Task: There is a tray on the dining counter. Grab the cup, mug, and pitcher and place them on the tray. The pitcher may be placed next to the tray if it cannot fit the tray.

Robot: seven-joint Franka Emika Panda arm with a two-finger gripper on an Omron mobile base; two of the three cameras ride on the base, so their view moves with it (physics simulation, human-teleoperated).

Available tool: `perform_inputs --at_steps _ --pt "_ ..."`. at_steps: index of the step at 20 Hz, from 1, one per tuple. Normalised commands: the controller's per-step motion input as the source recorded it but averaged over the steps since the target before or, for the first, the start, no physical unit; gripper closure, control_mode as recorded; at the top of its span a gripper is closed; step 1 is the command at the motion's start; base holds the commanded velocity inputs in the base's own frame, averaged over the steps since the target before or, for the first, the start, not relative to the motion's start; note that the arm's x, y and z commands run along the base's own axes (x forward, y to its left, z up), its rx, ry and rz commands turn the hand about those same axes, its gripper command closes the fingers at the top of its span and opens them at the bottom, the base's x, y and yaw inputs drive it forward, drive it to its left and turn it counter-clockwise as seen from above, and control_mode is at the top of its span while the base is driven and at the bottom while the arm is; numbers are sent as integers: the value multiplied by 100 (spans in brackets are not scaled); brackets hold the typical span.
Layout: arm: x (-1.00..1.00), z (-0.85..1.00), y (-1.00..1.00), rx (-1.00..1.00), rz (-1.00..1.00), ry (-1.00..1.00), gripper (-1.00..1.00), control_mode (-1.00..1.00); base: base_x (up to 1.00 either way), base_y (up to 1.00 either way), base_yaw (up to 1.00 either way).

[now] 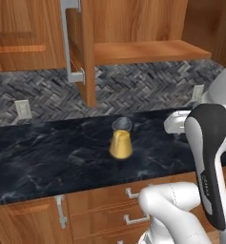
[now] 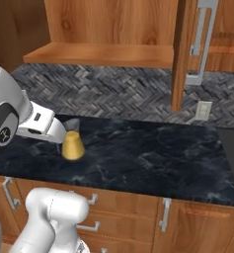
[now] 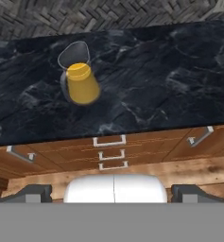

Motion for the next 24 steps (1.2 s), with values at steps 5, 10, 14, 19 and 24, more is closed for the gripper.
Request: perform_inputs --at_steps 5,10,14,19,24 --pt "0 0 0 0 0 0 -100 100 31 -21 15" --pt "0 0 0 0 0 0 -100 100 41 -22 11" --pt "0 0 0 0 0 0 -100 100 25 -7 5" --pt "0 0 0 0 0 0 -100 100 16 0 0" --pt "10 -23 1 0 0 1 -100 -100 6 0 0"
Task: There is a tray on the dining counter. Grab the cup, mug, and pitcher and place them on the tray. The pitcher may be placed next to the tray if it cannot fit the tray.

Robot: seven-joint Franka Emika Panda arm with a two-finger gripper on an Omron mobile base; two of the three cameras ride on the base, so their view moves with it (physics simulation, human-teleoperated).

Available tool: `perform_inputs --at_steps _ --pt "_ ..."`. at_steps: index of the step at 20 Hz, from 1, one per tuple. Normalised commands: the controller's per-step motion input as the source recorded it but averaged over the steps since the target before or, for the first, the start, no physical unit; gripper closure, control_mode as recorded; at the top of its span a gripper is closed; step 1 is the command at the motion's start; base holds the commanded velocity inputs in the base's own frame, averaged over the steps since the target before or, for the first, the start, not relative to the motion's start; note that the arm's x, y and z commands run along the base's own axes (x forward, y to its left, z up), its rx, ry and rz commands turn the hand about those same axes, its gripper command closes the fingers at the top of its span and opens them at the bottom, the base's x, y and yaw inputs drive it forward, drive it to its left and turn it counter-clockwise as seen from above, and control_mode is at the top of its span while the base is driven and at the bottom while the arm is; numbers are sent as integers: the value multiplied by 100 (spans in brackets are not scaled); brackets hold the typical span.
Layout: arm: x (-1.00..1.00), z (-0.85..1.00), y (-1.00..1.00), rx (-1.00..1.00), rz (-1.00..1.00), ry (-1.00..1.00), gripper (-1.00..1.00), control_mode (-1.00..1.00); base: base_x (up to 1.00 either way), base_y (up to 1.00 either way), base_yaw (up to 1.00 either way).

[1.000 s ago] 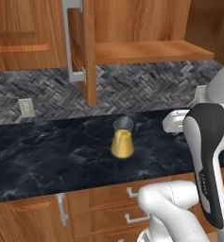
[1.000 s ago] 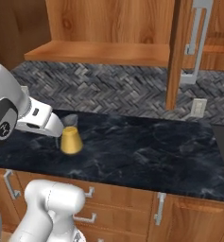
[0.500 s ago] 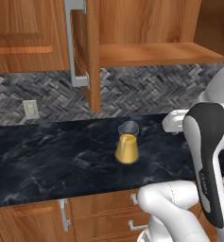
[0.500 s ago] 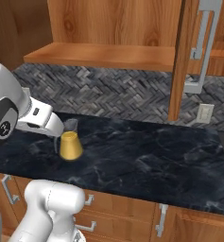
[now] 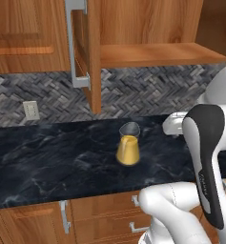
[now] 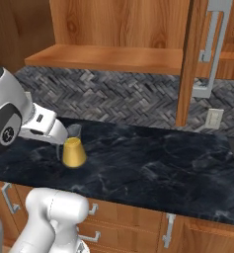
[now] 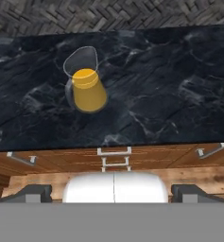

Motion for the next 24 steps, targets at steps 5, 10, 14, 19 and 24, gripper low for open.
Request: perform_inputs --at_steps 5,10,14,19,24 --pt "22 -52 3 0 0 4 -100 -100 0 0 0" --pt "28 -53 20 1 -1 6 -100 -100 0 0 0" --pt "25 -23 34 0 -7 2 -100 -100 0 0 0" --pt "23 -7 23 1 -12 0 -100 -100 0 0 0" --pt "35 -30 10 3 -6 0 -100 -100 0 0 0"
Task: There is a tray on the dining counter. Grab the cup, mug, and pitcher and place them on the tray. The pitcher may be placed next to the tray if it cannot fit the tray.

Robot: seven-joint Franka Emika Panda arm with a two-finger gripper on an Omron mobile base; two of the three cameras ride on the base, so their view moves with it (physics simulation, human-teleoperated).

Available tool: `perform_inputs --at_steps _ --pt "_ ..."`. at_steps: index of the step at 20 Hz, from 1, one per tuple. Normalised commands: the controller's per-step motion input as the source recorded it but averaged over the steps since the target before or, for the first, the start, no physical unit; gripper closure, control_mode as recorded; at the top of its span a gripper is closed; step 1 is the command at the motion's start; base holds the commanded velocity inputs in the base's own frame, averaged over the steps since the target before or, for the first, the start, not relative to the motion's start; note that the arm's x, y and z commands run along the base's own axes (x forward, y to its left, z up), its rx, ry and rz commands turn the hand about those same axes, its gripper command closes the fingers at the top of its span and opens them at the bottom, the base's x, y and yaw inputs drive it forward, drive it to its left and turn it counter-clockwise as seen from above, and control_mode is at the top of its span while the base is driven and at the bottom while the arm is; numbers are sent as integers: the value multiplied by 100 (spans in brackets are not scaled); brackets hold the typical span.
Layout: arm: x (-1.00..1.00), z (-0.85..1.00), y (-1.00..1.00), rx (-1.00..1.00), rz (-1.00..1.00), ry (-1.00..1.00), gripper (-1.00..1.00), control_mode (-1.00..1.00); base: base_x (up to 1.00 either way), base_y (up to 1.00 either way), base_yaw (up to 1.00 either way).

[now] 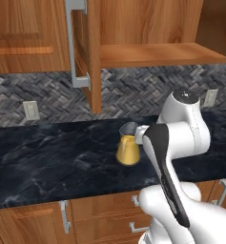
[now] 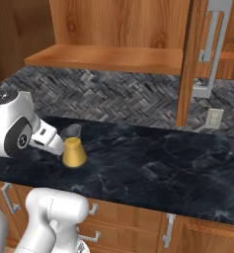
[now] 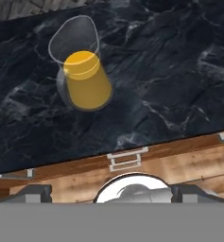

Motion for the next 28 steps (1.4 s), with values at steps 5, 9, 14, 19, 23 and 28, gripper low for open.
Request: perform_inputs --at_steps 5,9,14,19,23,28 --pt "44 -39 13 1 -1 0 -100 -100 0 0 0" --pt "46 -41 13 3 0 0 -100 -100 0 0 0" --pt "42 -39 18 2 0 0 -100 -100 0 0 0" --pt "31 -27 25 0 0 0 -100 -100 0 0 0" --pt "25 -5 18 0 -2 0 -100 -100 0 0 0" --pt "31 0 11 0 -2 0 -100 -100 0 0 0"
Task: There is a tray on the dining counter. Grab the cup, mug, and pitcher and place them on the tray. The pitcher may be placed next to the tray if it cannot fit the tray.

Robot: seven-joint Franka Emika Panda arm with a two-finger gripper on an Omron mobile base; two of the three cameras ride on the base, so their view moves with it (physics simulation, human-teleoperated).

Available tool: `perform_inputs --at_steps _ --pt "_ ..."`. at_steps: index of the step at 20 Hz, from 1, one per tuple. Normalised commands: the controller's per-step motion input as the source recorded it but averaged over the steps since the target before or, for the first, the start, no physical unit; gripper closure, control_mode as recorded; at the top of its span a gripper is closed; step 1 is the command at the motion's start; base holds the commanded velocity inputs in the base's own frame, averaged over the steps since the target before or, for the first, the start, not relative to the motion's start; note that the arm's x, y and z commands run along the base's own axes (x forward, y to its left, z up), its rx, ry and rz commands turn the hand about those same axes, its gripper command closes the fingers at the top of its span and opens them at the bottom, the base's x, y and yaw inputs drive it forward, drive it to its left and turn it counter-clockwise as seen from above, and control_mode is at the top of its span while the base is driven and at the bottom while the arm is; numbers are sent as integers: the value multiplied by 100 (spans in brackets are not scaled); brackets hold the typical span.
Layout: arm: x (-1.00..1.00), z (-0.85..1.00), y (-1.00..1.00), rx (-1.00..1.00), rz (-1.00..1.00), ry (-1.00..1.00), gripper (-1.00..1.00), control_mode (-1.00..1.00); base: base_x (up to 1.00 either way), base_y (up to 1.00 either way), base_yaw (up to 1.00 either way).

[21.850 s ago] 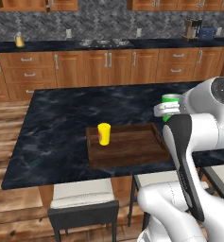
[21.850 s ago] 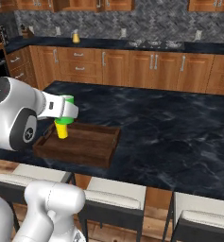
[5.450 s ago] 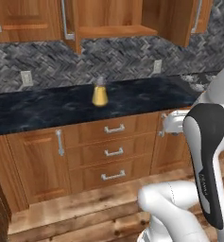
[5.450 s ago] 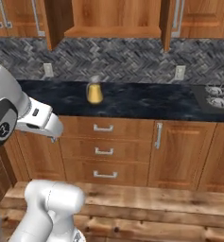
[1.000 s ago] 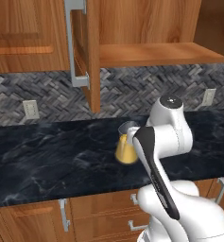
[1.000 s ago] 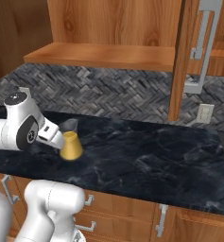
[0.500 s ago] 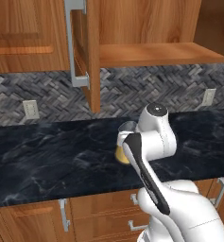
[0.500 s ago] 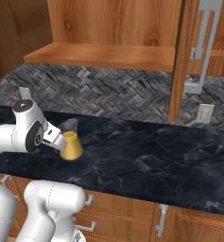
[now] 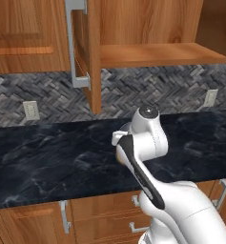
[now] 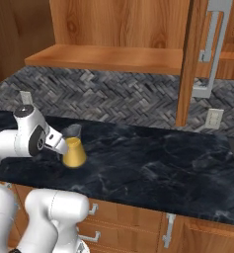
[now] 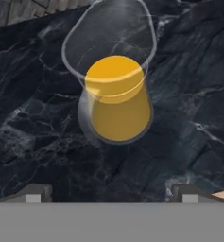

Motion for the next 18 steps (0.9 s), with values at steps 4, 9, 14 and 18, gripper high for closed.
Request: perform_inputs --at_steps 4,9,14,18 --pt "31 -1 16 0 -2 0 -100 -100 0 0 0" --pt "26 -4 12 0 -1 0 -100 -100 0 0 0" --pt "23 -10 5 0 -1 0 -100 -100 0 0 0" --pt "14 -11 0 0 0 0 -100 -100 0 0 0"
